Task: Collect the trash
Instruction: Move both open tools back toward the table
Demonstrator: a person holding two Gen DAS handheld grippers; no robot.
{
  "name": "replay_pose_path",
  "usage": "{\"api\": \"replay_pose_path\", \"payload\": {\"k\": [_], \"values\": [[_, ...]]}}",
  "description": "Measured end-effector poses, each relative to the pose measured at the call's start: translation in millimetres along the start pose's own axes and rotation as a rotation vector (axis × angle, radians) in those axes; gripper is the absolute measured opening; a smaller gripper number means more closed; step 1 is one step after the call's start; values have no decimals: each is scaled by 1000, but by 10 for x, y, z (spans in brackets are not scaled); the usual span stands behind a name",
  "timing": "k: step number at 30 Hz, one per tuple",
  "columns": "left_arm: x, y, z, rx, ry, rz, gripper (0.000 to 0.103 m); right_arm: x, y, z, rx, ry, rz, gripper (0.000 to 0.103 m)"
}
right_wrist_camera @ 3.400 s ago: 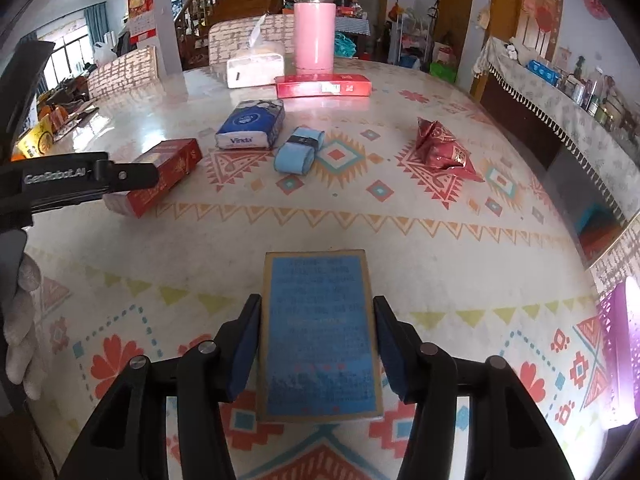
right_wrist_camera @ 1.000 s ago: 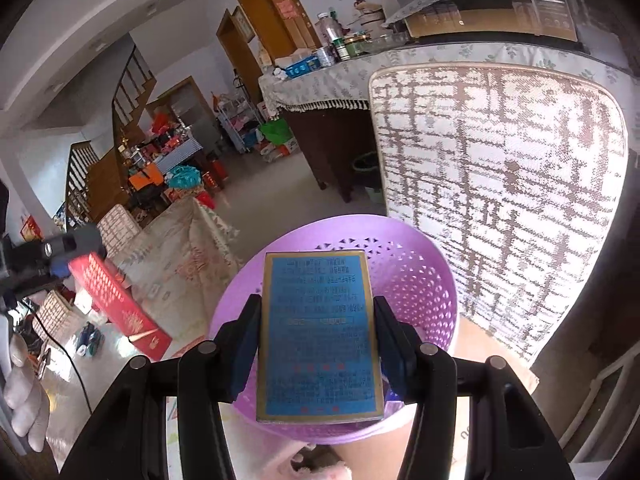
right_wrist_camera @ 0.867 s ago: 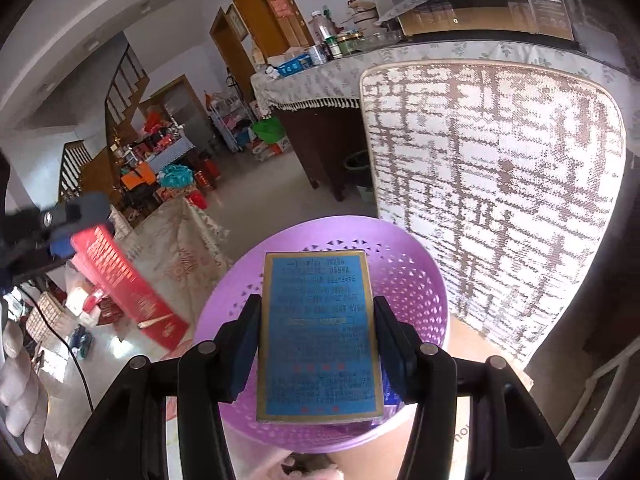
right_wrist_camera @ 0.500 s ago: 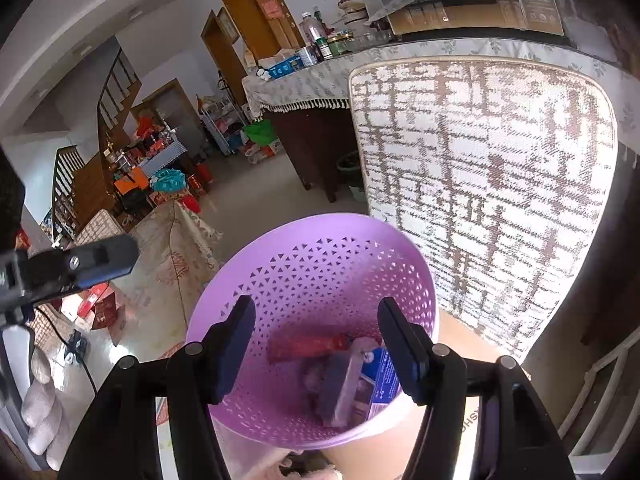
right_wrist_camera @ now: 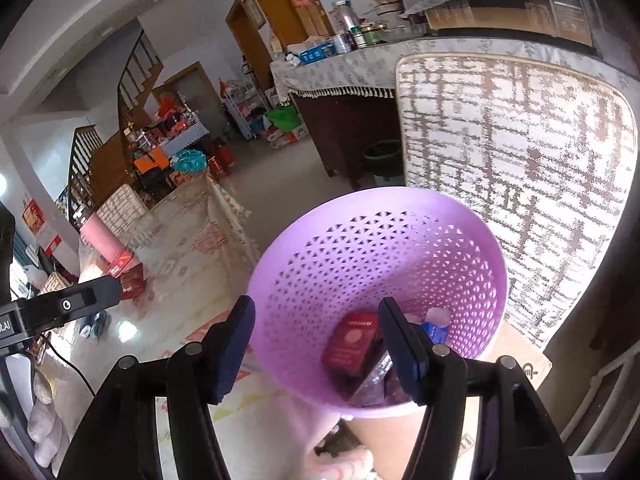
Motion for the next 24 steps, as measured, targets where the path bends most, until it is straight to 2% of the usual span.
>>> {"api": "replay_pose_path", "payload": {"k": [11,19,24], "values": [[814,777,171,38,-114,-200,72,139,679,237,91,40,-63,69],[1481,1483,325,127,-179,-310,73,227,1374,550,176,68,-150,71],[1847,1962,444,152,-221,-413,73,207,1713,783,212,93,-185,73]]}}
Point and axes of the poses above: each gripper's, at about its wrist camera, not at the fingertips, and x roughly against the way its jaws point, y to its left, z to its underside, the point moved 5 cm from there along -x, roughly the way its jaws point, and after that the axes turned 14 degrees about -y, right-handed, at the moved point
